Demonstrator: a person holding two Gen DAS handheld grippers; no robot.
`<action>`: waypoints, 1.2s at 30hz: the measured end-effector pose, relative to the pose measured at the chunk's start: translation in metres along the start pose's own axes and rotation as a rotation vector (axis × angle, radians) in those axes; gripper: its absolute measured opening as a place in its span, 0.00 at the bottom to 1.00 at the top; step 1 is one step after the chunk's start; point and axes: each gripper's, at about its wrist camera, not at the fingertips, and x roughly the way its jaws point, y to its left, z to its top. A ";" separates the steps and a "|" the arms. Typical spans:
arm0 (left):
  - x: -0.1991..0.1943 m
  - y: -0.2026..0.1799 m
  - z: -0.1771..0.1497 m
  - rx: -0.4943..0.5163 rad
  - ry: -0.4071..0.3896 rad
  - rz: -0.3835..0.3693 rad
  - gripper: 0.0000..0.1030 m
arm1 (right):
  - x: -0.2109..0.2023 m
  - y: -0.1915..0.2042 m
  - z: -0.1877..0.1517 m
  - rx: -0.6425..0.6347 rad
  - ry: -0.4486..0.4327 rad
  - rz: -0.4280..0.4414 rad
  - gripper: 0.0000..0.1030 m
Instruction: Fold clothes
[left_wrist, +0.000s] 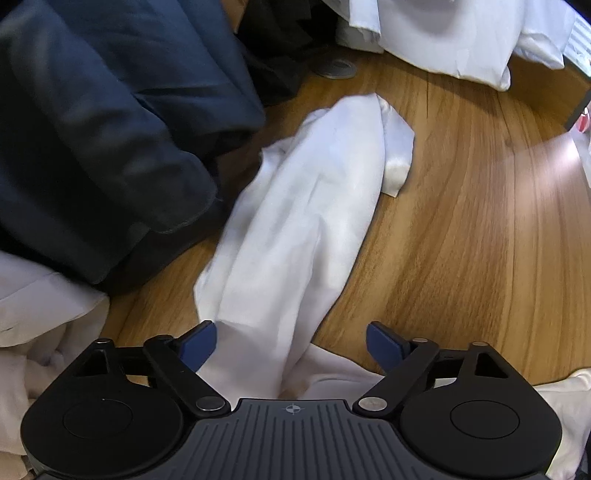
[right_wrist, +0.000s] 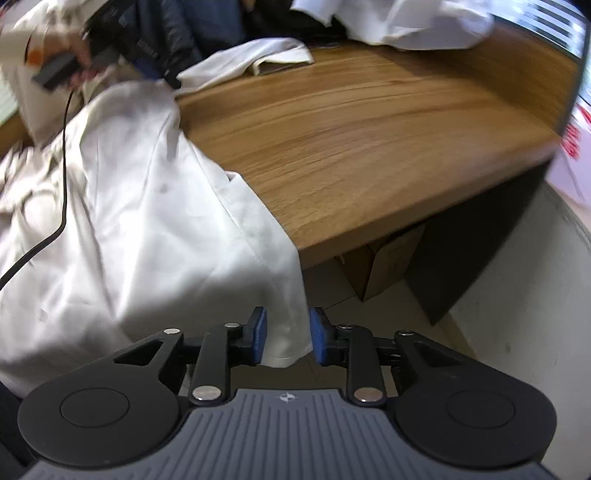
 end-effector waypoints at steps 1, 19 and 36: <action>0.002 0.000 0.001 0.001 0.009 -0.005 0.83 | 0.005 -0.001 0.003 -0.024 0.005 0.007 0.30; -0.040 0.005 0.036 0.033 -0.225 0.057 0.03 | -0.014 -0.001 0.025 -0.057 0.061 0.005 0.02; -0.046 -0.071 0.186 0.181 -0.483 0.049 0.03 | -0.046 -0.043 0.031 0.171 0.098 -0.126 0.02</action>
